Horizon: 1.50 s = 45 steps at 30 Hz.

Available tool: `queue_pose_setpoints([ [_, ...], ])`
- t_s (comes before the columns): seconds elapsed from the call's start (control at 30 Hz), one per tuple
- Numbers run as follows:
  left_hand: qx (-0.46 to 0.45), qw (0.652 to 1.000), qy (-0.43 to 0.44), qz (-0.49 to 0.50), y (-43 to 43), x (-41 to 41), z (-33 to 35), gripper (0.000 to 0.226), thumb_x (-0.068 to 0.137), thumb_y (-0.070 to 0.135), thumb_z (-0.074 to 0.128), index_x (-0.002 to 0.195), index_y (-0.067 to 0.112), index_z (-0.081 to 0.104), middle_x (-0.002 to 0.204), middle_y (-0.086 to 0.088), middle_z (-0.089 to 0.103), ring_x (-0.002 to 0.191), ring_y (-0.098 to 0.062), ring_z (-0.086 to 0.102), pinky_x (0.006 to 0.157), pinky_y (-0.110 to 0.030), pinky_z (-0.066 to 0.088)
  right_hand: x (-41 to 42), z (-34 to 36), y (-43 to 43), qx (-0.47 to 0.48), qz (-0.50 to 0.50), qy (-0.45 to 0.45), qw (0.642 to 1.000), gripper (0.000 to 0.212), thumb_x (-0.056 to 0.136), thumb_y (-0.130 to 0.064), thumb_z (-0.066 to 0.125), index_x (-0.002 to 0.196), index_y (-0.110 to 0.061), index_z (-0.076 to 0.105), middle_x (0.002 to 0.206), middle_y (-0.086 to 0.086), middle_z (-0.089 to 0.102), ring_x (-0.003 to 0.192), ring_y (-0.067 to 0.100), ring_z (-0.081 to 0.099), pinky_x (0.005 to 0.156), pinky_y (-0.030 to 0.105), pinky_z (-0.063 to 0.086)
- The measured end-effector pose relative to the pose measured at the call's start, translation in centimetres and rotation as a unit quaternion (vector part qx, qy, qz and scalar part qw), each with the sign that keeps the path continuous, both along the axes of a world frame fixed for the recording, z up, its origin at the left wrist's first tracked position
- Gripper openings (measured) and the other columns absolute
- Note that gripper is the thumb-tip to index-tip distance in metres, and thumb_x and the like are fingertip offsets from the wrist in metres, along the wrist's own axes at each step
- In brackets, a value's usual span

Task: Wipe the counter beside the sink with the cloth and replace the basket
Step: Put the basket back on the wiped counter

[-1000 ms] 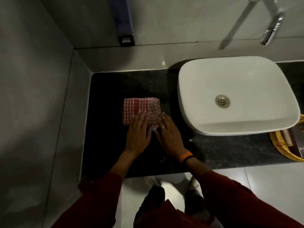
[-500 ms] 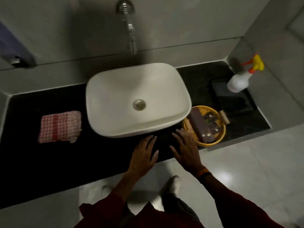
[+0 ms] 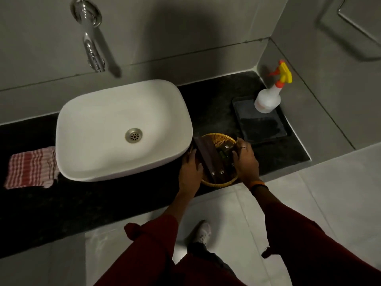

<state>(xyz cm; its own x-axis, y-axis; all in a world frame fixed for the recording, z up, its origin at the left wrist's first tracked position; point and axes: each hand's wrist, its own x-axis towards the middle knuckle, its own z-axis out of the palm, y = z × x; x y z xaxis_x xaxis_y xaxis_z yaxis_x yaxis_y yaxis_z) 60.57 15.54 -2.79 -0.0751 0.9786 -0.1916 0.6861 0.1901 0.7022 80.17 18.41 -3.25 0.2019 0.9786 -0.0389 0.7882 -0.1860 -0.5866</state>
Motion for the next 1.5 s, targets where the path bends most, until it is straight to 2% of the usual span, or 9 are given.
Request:
queue_pose_setpoints([
  [0.13, 0.008, 0.999, -0.029, 0.029, -0.1, -0.5, 0.2, 0.059, 0.089, 0.0, 0.058, 0.145, 0.012, 0.044, 0.137, -0.016, 0.06, 0.118, -0.032, 0.063, 0.101, -0.036, 0.05, 0.1, 0.2, -0.5, 0.002, -0.021, 0.017, 1.0, 0.046, 0.105, -0.017, 0.043, 0.15, -0.011, 0.037, 0.144, 0.015, 0.055, 0.122, 0.031, 0.062, 0.101, 0.046, 0.054],
  [0.3, 0.011, 0.999, -0.037, 0.024, -2.5, -3.3, 0.3, 0.055, 0.088, 0.0, 0.056, 0.141, 0.016, 0.05, 0.132, -0.012, 0.064, 0.117, -0.029, 0.064, 0.101, -0.035, 0.051, -1.5, 0.1, -4.4, 0.009, 0.001, 0.013, 1.0, 0.046, 0.101, -0.009, 0.05, 0.146, -0.002, 0.042, 0.135, 0.019, 0.062, 0.117, 0.03, 0.065, 0.1, 0.043, 0.055],
  [0.43, -0.009, 0.998, -0.046, 0.03, -6.3, -8.7, 0.0, 0.061, 0.083, 0.002, 0.057, 0.14, 0.022, 0.05, 0.127, -0.011, 0.067, 0.112, -0.027, 0.067, 0.099, -0.038, 0.054, -5.2, 0.1, -8.6, -0.004, -0.014, 0.063, 0.998, 0.043, 0.098, -0.01, 0.054, 0.141, -0.01, 0.048, 0.116, 0.011, 0.071, 0.092, 0.02, 0.07, 0.075, 0.017, 0.049],
  [0.6, -0.029, 0.996, -0.064, 0.061, -12.2, -18.9, 0.2, 0.06, 0.084, -0.001, 0.057, 0.138, 0.025, 0.052, 0.111, -0.005, 0.072, 0.094, -0.019, 0.071, 0.087, -0.041, 0.061, -14.5, -0.2, -13.4, -0.003, 0.03, 0.115, 0.993, 0.054, 0.095, -0.008, 0.061, 0.146, -0.013, 0.045, 0.092, 0.0, 0.07, 0.066, 0.014, 0.066, 0.062, 0.023, 0.053],
  [0.93, -0.02, 0.989, -0.025, 0.147, -19.4, -47.6, 2.2, 0.044, 0.094, 0.004, 0.056, 0.134, 0.022, 0.056, 0.105, -0.004, 0.073, 0.089, -0.017, 0.071, 0.083, -0.04, 0.061, -43.4, -0.1, -17.3, -0.013, 0.109, 0.202, 0.973, 0.053, 0.092, -0.003, 0.064, 0.142, -0.013, 0.05, 0.097, -0.009, 0.065, 0.08, -0.01, 0.064, 0.073, -0.001, 0.046],
  [1.03, -0.02, 0.987, -0.009, 0.156, -19.4, -54.8, 2.3, 0.051, 0.09, 0.001, 0.057, 0.136, 0.024, 0.056, 0.105, -0.005, 0.074, 0.087, -0.016, 0.071, 0.079, -0.024, 0.059, -50.6, 0.3, -17.4, -0.017, 0.101, 0.214, 0.972, 0.054, 0.091, -0.004, 0.066, 0.142, -0.009, 0.051, 0.109, -0.009, 0.064, 0.089, -0.006, 0.062, 0.08, -0.009, 0.038],
  [1.13, -0.026, 0.985, -0.035, 0.169, -18.9, -59.5, 1.8, 0.061, 0.084, -0.003, 0.058, 0.138, 0.025, 0.055, 0.11, -0.005, 0.073, 0.086, -0.011, 0.069, 0.071, -0.002, 0.049, -55.4, 0.6, -17.0, -0.026, 0.094, 0.225, 0.969, 0.054, 0.092, -0.004, 0.065, 0.143, -0.008, 0.05, 0.122, 0.001, 0.067, 0.107, 0.009, 0.062, 0.086, -0.009, 0.036],
  [1.37, -0.046, 0.983, -0.09, 0.154, -16.7, -63.9, 0.4, 0.066, 0.089, 0.0, 0.06, 0.143, 0.035, 0.046, 0.127, -0.006, 0.066, 0.105, -0.018, 0.068, 0.086, -0.036, 0.062, -60.0, 0.2, -14.7, -0.027, 0.075, 0.201, 0.976, 0.052, 0.092, -0.009, 0.066, 0.141, -0.007, 0.051, 0.131, 0.012, 0.067, 0.114, 0.02, 0.065, 0.099, 0.015, 0.042],
  [1.5, -0.034, 0.988, -0.029, 0.151, -16.0, -64.4, 0.4, 0.057, 0.089, 0.015, 0.065, 0.14, 0.033, 0.048, 0.141, -0.001, 0.059, 0.123, -0.023, 0.06, 0.102, -0.04, 0.053, -60.5, 0.1, -14.3, -0.019, 0.034, 0.134, 0.99, 0.046, 0.091, -0.021, 0.068, 0.135, -0.018, 0.055, 0.11, 0.007, 0.075, 0.096, 0.023, 0.071, 0.085, 0.028, 0.049],
])
